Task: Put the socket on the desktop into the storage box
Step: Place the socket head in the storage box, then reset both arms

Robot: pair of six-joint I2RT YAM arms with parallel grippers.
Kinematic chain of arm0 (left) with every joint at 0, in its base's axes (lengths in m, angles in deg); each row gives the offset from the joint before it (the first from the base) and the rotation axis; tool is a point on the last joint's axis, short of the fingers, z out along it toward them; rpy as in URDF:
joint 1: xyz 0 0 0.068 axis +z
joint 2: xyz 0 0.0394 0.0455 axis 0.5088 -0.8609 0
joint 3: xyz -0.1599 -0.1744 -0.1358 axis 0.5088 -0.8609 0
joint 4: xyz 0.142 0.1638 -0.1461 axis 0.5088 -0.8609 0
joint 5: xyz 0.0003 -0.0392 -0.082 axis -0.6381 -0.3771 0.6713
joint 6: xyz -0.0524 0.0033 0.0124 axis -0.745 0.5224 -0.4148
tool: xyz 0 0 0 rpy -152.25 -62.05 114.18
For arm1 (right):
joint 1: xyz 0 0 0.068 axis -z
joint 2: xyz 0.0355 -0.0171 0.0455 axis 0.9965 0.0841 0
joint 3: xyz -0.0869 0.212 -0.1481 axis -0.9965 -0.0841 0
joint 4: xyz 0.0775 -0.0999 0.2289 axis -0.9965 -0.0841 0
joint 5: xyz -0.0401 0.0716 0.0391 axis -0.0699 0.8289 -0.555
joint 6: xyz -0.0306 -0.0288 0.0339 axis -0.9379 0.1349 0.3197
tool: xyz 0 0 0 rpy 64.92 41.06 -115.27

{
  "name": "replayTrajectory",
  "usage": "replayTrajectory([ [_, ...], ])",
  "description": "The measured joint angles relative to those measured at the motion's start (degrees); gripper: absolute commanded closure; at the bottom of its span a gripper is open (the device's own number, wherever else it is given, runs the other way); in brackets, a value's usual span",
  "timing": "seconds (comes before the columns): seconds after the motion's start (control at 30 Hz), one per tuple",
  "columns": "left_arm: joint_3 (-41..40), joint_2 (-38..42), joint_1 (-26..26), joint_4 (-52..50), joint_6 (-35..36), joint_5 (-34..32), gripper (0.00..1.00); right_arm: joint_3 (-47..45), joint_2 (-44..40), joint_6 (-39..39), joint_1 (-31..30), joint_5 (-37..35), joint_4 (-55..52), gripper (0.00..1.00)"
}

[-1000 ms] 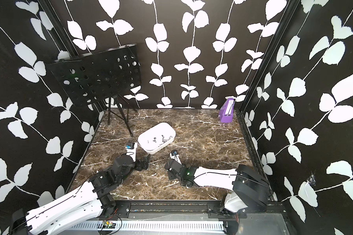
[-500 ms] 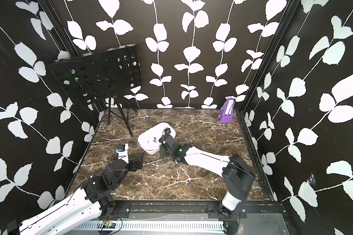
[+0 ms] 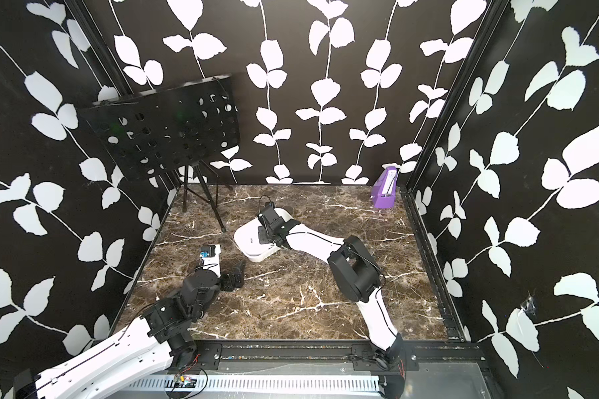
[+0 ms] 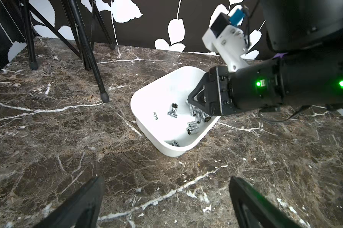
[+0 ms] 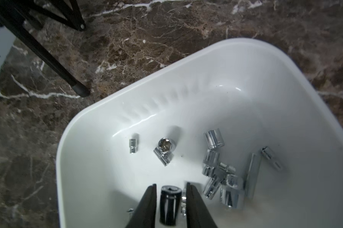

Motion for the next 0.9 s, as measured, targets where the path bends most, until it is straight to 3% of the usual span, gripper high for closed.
replayTrajectory([
  [0.1,0.00,0.04,0.00,0.13,0.24,0.00,0.01,0.79,0.02,-0.55,0.13,0.20,-0.63,0.49],
  [0.33,-0.02,0.46,0.00,0.26,0.90,-0.33,0.01,-3.41,-3.87,-1.92,0.31,0.70,0.96,0.45],
  [0.73,0.00,-1.68,0.00,0.90,4.87,0.13,0.01,-33.11,-39.30,-6.73,0.31,-3.30,9.49,0.39],
  [0.83,0.44,-1.62,0.00,0.90,6.97,-0.33,0.01,-39.45,-46.75,-8.26,0.31,-6.99,10.64,0.29],
  [0.9,0.66,-1.44,0.00,1.44,8.63,-0.92,0.01,-43.12,-50.71,-9.29,0.31,-10.47,11.02,0.01],
])
